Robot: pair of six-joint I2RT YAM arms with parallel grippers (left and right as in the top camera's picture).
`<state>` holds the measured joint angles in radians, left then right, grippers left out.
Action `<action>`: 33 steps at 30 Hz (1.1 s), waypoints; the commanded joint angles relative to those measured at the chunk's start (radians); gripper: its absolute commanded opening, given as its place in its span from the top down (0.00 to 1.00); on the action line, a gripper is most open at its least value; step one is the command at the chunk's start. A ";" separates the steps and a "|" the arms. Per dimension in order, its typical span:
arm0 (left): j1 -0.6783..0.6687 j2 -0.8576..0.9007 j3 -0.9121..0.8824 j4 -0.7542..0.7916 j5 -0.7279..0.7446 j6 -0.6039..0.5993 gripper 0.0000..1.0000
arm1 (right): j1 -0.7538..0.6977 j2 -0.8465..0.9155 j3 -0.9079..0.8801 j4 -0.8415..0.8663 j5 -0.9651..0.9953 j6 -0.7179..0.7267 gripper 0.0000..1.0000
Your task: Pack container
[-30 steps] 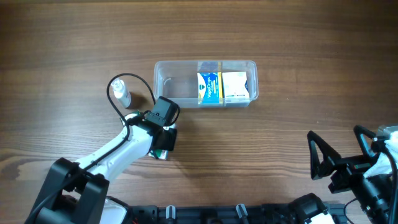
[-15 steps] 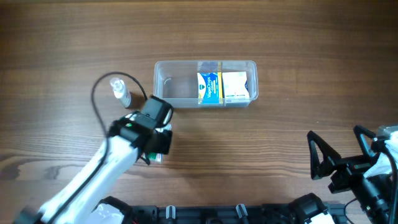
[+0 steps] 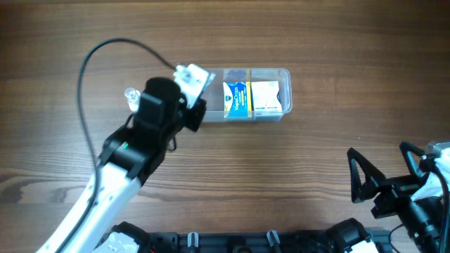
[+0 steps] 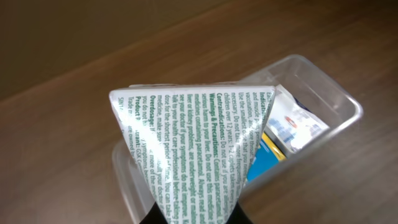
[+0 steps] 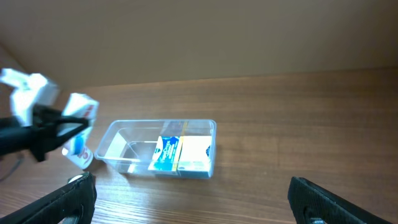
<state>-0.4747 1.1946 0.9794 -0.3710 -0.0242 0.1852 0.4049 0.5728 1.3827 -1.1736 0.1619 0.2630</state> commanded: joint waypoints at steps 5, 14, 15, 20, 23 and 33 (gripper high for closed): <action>0.003 0.373 0.003 0.195 0.005 0.491 0.96 | 0.003 -0.001 0.003 0.003 0.014 -0.008 0.00; 0.042 0.461 0.003 0.267 -0.059 0.705 0.77 | 0.003 -0.001 0.003 0.003 0.014 -0.008 0.00; 0.050 0.461 0.003 0.279 -0.059 0.704 0.75 | 0.003 -0.001 0.003 0.003 0.014 -0.008 0.00; 0.056 0.460 0.003 0.313 -0.059 0.697 0.49 | 0.003 -0.001 0.003 0.003 0.014 -0.008 0.00; 0.047 0.452 0.005 0.312 -0.061 0.619 0.18 | 0.003 -0.001 0.003 0.003 0.014 -0.008 0.00; 0.039 0.283 0.030 0.216 -0.061 0.196 0.06 | 0.003 -0.001 0.003 0.003 0.014 -0.008 0.00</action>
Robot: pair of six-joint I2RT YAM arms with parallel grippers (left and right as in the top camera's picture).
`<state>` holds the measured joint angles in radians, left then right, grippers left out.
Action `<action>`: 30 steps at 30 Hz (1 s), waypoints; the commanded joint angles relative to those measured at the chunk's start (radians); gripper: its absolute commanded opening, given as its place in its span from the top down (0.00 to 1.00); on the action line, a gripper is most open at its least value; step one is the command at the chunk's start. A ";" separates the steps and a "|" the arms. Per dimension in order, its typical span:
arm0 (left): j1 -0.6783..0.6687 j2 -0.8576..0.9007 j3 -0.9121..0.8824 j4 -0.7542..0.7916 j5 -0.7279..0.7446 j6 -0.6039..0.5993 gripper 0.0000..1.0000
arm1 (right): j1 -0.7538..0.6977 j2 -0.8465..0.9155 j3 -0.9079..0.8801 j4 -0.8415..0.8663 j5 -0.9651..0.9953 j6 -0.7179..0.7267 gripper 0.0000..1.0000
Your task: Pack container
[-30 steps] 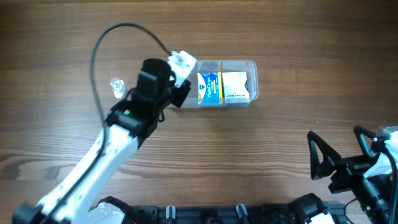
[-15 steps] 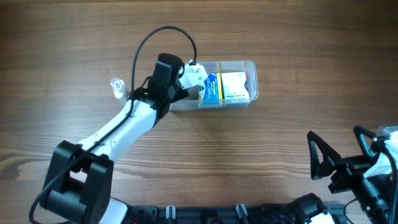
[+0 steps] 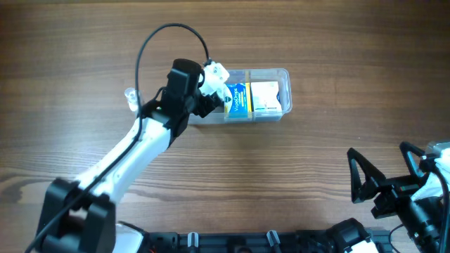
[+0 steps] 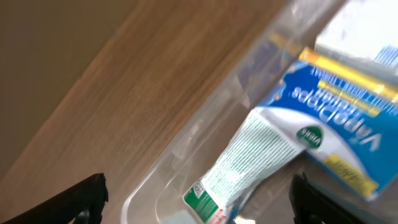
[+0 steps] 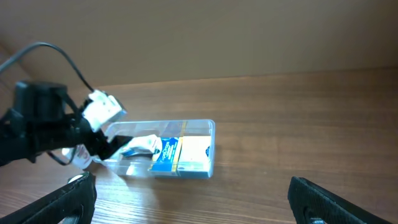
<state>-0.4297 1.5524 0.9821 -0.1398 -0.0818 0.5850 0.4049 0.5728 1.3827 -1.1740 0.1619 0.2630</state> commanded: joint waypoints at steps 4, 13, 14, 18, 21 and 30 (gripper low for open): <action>-0.006 -0.090 0.027 -0.042 0.146 -0.314 0.60 | 0.003 -0.001 0.003 0.003 0.014 -0.008 0.00; -0.004 0.136 0.027 0.103 0.179 -0.358 0.96 | 0.003 -0.001 0.003 0.003 0.014 -0.008 0.00; -0.004 0.157 0.027 0.115 0.179 -0.361 0.96 | 0.003 -0.001 0.003 0.003 0.014 -0.008 0.00; -0.004 0.233 0.027 0.125 0.179 -0.396 0.96 | 0.003 -0.001 0.003 0.003 0.014 -0.008 0.00; -0.004 0.270 0.027 0.122 0.179 -0.418 0.95 | 0.003 -0.001 0.003 0.003 0.014 -0.008 0.00; 0.040 0.277 0.027 0.063 0.183 -0.553 0.95 | 0.003 -0.001 0.003 0.003 0.014 -0.008 0.00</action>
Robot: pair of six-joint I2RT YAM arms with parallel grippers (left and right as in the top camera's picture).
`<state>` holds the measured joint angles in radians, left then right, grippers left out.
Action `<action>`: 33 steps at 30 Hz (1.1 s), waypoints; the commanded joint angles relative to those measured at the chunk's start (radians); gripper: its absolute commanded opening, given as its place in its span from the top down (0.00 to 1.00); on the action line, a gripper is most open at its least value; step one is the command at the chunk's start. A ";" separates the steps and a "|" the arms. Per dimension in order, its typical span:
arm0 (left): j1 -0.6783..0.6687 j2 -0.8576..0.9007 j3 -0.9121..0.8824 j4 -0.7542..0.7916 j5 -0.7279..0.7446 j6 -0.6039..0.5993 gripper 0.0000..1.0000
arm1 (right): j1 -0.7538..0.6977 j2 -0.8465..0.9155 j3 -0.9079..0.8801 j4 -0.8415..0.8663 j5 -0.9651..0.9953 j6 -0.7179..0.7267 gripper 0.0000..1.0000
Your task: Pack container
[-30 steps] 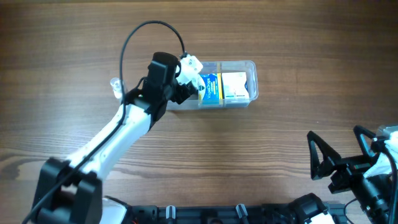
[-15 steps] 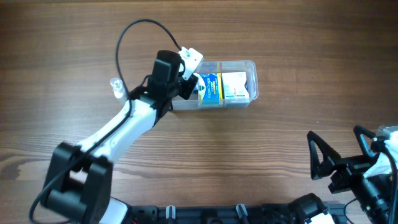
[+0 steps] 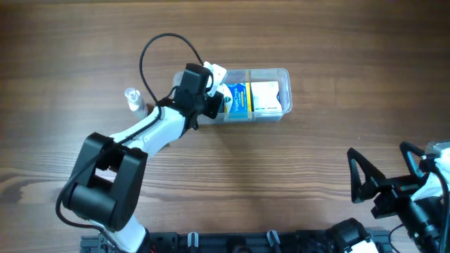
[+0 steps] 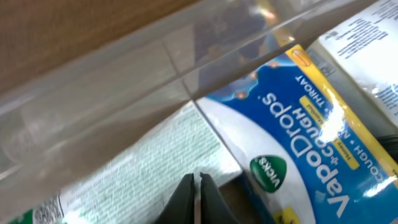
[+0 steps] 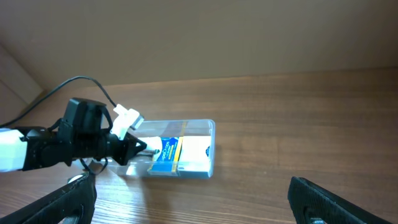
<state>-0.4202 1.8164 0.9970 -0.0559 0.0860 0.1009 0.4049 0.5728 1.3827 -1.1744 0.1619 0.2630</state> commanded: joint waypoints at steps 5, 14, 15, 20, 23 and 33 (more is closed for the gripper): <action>0.036 -0.026 0.021 -0.023 0.039 -0.069 0.75 | 0.003 -0.001 0.003 0.003 0.014 -0.008 0.00; -0.003 -0.314 0.068 -0.040 0.105 -0.068 0.39 | 0.003 -0.001 0.003 0.003 0.014 -0.008 0.00; -0.021 -0.340 0.068 -0.065 0.105 -0.068 0.41 | 0.003 -0.001 0.003 0.003 0.014 -0.008 0.00; -0.122 -0.312 0.068 -0.129 0.103 -0.068 0.66 | 0.003 -0.001 0.003 0.003 0.014 -0.008 0.00; -0.146 -0.235 0.068 -0.113 0.096 -0.069 0.67 | 0.003 -0.001 0.003 0.003 0.014 -0.008 0.00; -0.144 -0.100 0.068 -0.093 0.057 -0.068 0.78 | 0.003 -0.001 0.003 0.003 0.014 -0.008 0.00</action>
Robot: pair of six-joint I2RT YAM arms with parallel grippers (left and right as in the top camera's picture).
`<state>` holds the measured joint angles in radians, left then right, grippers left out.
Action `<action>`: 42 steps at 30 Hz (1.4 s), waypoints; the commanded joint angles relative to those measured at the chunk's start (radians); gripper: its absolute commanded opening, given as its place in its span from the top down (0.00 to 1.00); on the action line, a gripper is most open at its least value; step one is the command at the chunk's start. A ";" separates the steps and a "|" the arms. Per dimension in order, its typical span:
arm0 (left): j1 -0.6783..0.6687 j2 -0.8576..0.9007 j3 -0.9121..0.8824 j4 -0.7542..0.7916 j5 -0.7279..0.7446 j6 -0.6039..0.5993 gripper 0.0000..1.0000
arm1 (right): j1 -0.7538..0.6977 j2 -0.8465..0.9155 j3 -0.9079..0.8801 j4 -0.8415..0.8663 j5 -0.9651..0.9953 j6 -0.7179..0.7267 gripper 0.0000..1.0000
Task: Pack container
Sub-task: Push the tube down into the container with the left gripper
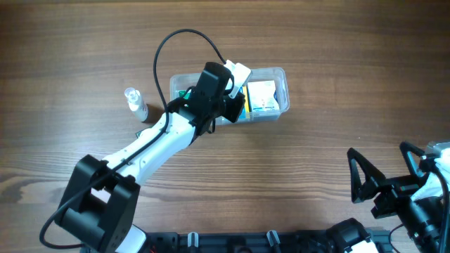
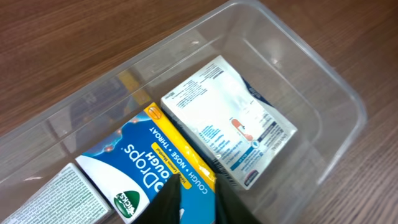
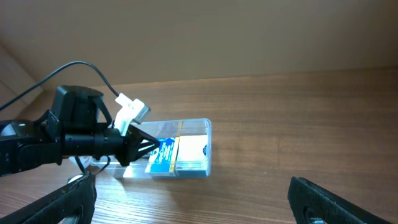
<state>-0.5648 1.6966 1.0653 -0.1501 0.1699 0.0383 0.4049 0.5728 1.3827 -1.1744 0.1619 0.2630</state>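
The clear plastic container lies at the table's upper middle. Inside it, left to right, are a white box with green print, a blue VapoDrops box and a white packet. My left gripper hovers inside the container over the blue box, its jaws a little apart with nothing between them. In the overhead view the left gripper hides the container's middle. My right gripper stands open at the table's front right, far from the container.
A small clear vial stands upright on the table left of the container. The left arm's black cable loops above the container's far side. Bare wooden tabletop surrounds everything.
My left gripper was shut, low against the white-green box and the blue box. Now it stands higher and further right over the blue box, jaws slightly apart. The right arm has not moved.
My left gripper held the white-green box above the container's left end. Then the box lay inside the container and the jaws were wide open. Then the jaws were shut low beside it. Now the box sits at the left end and the gripper has lifted.
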 commanded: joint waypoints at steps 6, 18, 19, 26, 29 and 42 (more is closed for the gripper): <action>-0.004 0.052 0.000 -0.095 -0.032 -0.006 0.83 | 0.003 -0.001 0.003 0.003 0.014 -0.008 0.00; -0.132 -0.010 0.000 -0.206 -0.087 -0.099 0.76 | 0.003 -0.001 0.003 0.003 0.014 -0.008 0.00; -0.140 -0.019 0.000 -0.201 -0.124 -0.099 0.71 | 0.003 -0.001 0.003 0.003 0.014 -0.008 0.00; -0.144 0.003 0.000 -0.047 -0.153 -0.095 0.52 | 0.003 -0.001 0.003 0.003 0.014 -0.008 0.00; -0.144 0.048 0.000 0.029 -0.134 -0.096 0.51 | 0.003 -0.001 0.003 0.003 0.014 -0.008 0.00; -0.225 0.102 0.000 0.083 0.043 -0.098 0.61 | 0.003 -0.001 0.003 0.003 0.014 -0.008 0.00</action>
<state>-0.7471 1.7954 1.0653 -0.0692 0.1665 -0.0551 0.4049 0.5728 1.3827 -1.1744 0.1619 0.2630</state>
